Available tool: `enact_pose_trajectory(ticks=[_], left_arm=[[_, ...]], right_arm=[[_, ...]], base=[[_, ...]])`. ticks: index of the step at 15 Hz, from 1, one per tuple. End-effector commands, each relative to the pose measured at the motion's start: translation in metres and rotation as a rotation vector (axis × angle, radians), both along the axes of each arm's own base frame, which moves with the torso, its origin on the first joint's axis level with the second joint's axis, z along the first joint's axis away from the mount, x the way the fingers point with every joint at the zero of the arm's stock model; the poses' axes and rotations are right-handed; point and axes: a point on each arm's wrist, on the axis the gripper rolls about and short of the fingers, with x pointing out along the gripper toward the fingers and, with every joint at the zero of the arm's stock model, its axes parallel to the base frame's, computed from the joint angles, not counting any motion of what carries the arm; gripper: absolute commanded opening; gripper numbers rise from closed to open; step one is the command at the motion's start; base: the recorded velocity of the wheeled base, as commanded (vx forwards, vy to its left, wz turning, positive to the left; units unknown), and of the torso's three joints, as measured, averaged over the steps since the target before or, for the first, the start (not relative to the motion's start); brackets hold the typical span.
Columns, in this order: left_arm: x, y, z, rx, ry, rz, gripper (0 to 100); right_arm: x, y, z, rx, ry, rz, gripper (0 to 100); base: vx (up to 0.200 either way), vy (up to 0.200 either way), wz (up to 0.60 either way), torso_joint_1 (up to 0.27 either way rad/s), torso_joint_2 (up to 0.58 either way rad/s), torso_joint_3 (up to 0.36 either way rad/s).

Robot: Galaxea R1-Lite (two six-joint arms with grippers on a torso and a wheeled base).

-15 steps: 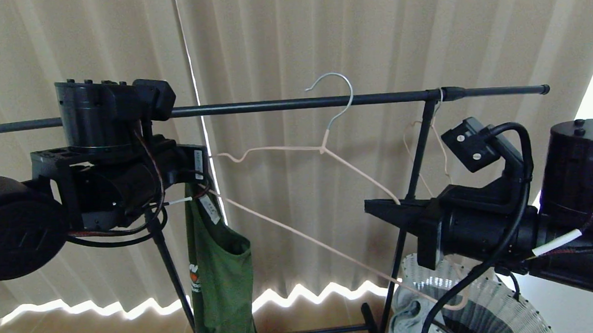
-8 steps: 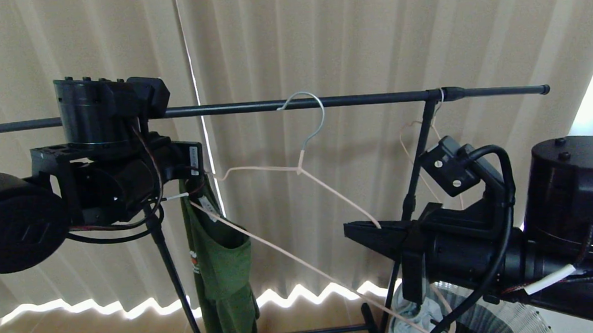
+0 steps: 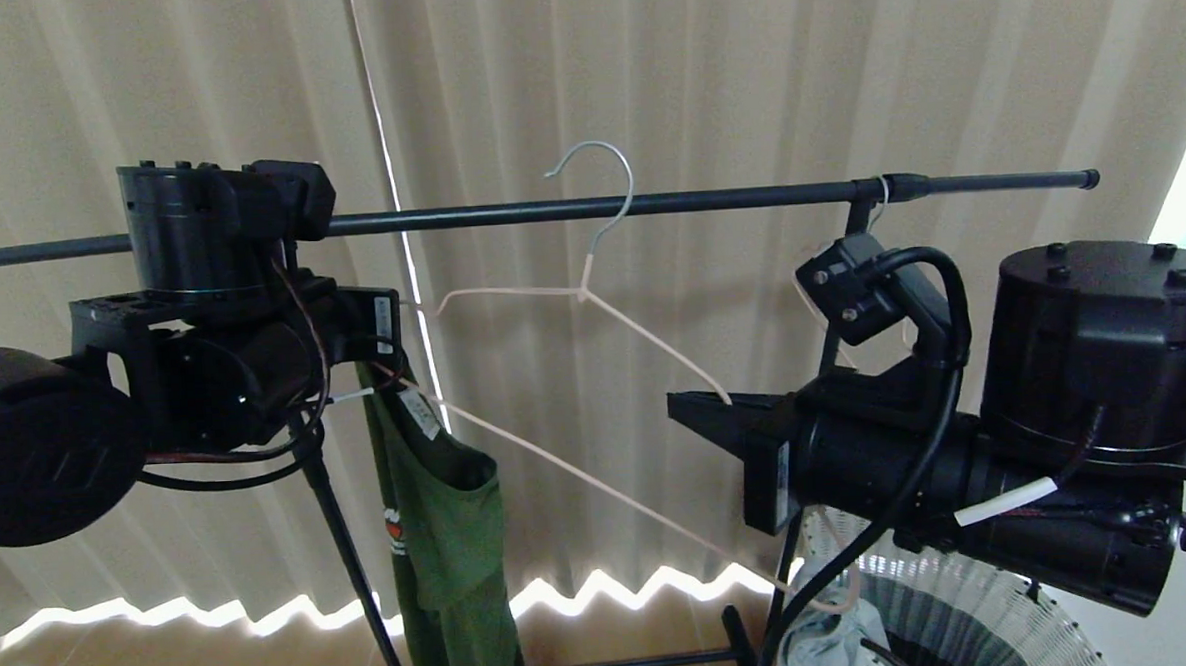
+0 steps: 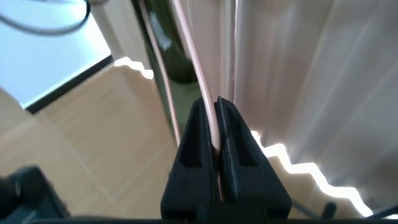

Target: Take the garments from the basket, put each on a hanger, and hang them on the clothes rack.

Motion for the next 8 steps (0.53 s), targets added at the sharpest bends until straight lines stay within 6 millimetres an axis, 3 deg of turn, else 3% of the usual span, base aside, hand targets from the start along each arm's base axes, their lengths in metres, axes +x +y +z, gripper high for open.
enact_pose_trajectory(ticks=[1, 8], left_arm=[[-0.002, 0.000, 0.000, 0.002, 0.000, 0.007, 0], [-0.024, -0.006, 0.014, -0.012, -0.046, -0.012, 0]], right_arm=[[0.006, 0.006, -0.008, -0.010, 0.009, -0.003, 0], [0.014, 0.035, -0.018, -0.026, 0.025, 0.035, 0]], base=[[0.000, 0.000, 0.00, 0.000, 0.00, 0.000], [0.000, 0.000, 0.00, 0.000, 0.00, 0.000]])
